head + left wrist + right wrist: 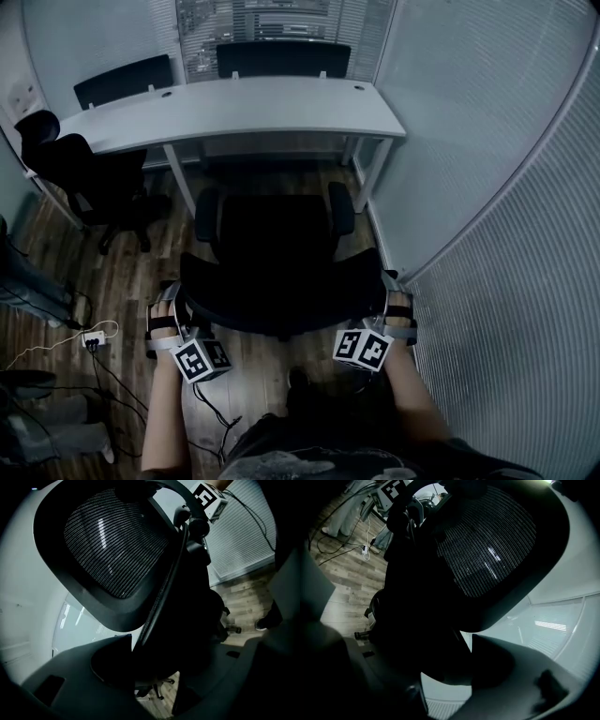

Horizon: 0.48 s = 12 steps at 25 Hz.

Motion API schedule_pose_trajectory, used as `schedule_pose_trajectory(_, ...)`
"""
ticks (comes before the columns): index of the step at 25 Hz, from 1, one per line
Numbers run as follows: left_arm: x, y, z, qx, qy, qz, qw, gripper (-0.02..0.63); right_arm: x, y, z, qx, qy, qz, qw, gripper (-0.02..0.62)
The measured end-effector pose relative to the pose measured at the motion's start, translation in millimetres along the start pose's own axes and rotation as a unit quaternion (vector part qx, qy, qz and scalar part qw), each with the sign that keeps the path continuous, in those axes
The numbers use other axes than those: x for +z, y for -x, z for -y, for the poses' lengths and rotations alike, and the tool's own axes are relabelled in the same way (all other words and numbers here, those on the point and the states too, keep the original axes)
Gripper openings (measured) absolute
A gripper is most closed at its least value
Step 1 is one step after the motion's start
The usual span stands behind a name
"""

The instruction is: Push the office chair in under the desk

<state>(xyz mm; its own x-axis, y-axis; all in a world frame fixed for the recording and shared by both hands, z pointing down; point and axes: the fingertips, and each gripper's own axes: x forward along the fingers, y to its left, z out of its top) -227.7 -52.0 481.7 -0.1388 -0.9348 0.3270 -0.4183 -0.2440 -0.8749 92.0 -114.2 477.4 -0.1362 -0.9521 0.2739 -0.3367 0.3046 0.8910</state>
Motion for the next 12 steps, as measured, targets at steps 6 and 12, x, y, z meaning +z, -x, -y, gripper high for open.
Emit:
schedule_pose_trajectory(6,13.7,-47.9,-10.5,0.002,0.002,-0.016,0.9999,0.254,-2.6,-51.9,15.5,0.001,0.002,0.014,1.0,0.279)
schedule_pose_trajectory(12,30.7,-86.9,-16.1,0.014,0.007,-0.02,0.9997,0.253,-10.5,-95.4,27.3,0.024,0.007,0.026,0.999,0.279)
